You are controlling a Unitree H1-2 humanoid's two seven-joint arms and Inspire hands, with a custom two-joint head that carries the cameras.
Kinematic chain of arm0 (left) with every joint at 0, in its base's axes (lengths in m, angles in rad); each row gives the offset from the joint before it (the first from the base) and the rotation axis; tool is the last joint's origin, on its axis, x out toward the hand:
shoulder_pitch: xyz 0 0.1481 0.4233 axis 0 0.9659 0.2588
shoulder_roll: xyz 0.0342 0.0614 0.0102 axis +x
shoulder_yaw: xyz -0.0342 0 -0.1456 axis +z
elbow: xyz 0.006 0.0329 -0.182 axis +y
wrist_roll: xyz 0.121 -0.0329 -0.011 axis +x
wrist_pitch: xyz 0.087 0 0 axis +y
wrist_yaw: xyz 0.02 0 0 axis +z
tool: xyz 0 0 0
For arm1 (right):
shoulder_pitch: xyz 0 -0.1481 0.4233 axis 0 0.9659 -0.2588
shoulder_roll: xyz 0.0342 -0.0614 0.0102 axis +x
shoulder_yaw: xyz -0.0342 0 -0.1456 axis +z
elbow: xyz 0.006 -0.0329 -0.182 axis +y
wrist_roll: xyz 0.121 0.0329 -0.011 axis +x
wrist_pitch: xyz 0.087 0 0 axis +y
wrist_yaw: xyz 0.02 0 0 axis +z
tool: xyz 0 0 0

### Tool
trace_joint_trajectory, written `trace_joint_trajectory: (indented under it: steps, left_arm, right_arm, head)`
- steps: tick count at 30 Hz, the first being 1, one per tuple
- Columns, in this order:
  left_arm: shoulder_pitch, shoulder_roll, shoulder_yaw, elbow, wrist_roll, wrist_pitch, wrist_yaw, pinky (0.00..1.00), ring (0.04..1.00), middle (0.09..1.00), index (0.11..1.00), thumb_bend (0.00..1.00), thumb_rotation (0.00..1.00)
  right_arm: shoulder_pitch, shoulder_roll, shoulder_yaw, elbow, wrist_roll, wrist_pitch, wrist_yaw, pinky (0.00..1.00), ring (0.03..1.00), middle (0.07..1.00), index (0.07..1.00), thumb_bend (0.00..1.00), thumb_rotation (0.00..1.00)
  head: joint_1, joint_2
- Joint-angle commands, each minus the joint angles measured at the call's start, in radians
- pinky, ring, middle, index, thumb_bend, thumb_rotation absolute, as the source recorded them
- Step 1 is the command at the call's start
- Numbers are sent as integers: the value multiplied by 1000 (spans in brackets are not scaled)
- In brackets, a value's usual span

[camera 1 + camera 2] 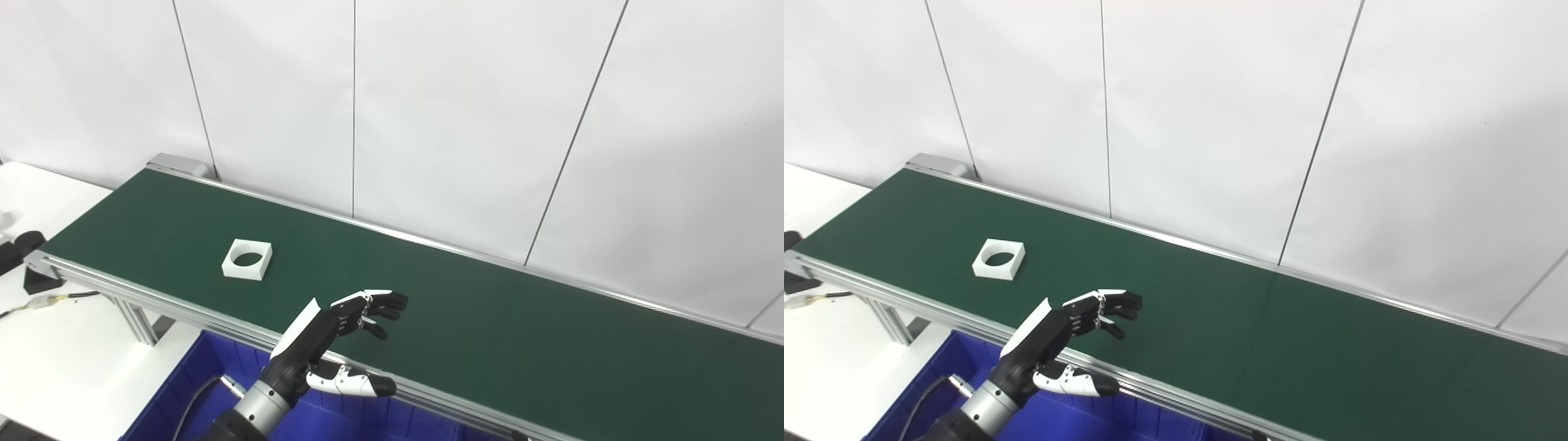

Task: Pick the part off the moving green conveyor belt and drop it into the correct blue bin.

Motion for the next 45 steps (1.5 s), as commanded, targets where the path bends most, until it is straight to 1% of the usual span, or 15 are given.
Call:
trace_joint_trajectory:
  steps: [1, 4, 6, 7, 9, 12, 15, 18, 19, 21, 24, 29, 35, 38, 45]
  left_arm:
    - [-26, 9, 13, -7, 36, 0, 23, 636, 765, 816, 799, 878, 514]
    - [-47, 20, 20, 9, 75, 10, 25, 666, 779, 829, 817, 811, 437]
    - [-65, 27, 27, 21, 86, 17, 22, 677, 790, 835, 822, 796, 406]
    - [-77, 32, 32, 28, 89, 18, 21, 691, 799, 842, 825, 753, 323]
    - [-102, 44, 40, 43, 119, 26, 26, 691, 800, 843, 825, 730, 278]
    - [-134, 62, 47, 53, 170, 62, 29, 702, 805, 835, 815, 762, 301]
    - [-162, 79, 46, 68, 207, 63, 31, 693, 791, 821, 805, 777, 306]
    - [-197, 107, 32, 88, 262, 67, 21, 662, 765, 798, 793, 776, 291]
    - [-205, 113, 28, 90, 273, 75, 16, 660, 762, 796, 792, 778, 259]
    - [-221, 123, 21, 84, 286, 111, -3, 670, 771, 801, 795, 779, 225]
    - [-248, 141, 10, 91, 302, 135, -23, 689, 795, 825, 808, 797, 258]
    - [-298, 169, -2, 119, 312, 173, -52, 696, 815, 845, 823, 788, 255]
    - [-362, 199, -11, 180, 340, 204, -56, 748, 866, 874, 833, 794, 278]
    - [-387, 208, -15, 203, 355, 213, -54, 751, 869, 878, 832, 811, 248]
    - [-453, 249, -46, 246, 390, 239, -98, 796, 885, 887, 845, 831, 253]
  right_arm:
    - [-13, 7, 3, -13, 8, -59, -10, 704, 789, 851, 907, 594, 408]
    - [-15, 8, 4, -12, 3, -59, -14, 698, 783, 846, 908, 592, 405]
    - [-17, 12, 5, -8, 5, -59, -16, 698, 783, 845, 908, 595, 404]
    - [-18, 13, 5, -6, 5, -60, -17, 696, 782, 846, 908, 596, 397]
    - [-21, 14, 7, -2, 4, -60, -21, 693, 780, 843, 906, 600, 395]
    - [-23, 17, 9, 0, 5, -60, -24, 699, 782, 840, 907, 600, 404]
    - [-23, 18, 10, 2, 4, -60, -27, 700, 784, 842, 907, 601, 404]
    - [-25, 21, 10, 6, 1, -60, -29, 694, 782, 844, 907, 600, 403]
    - [-26, 22, 11, 7, -1, -60, -30, 693, 781, 843, 907, 599, 402]
    - [-28, 24, 11, 10, 1, -60, -29, 696, 783, 843, 907, 601, 401]
    - [-30, 24, 14, 11, 2, -60, -29, 699, 786, 845, 906, 594, 392]
    - [-33, 25, 16, 16, 5, -60, -34, 702, 785, 844, 904, 598, 385]
    - [-40, 27, 20, 28, 5, -61, -39, 701, 785, 845, 904, 599, 386]
    - [-45, 29, 23, 35, 4, -61, -43, 705, 788, 847, 906, 599, 392]
    - [-48, 36, 20, 44, 4, -60, -44, 708, 786, 846, 908, 606, 396]
  head:
    - [-1, 1]
    - [0, 0]
    - [-2, -2]
    - [-3, -3]
    - [-5, -3]
    - [-7, -4]
    - [-8, -6]
    - [-11, -8]
    - [-11, -8]
    - [-11, -9]
    - [-12, -9]
    - [-11, -13]
    - [-14, -17]
    - [-16, -18]
    - [-19, -19]
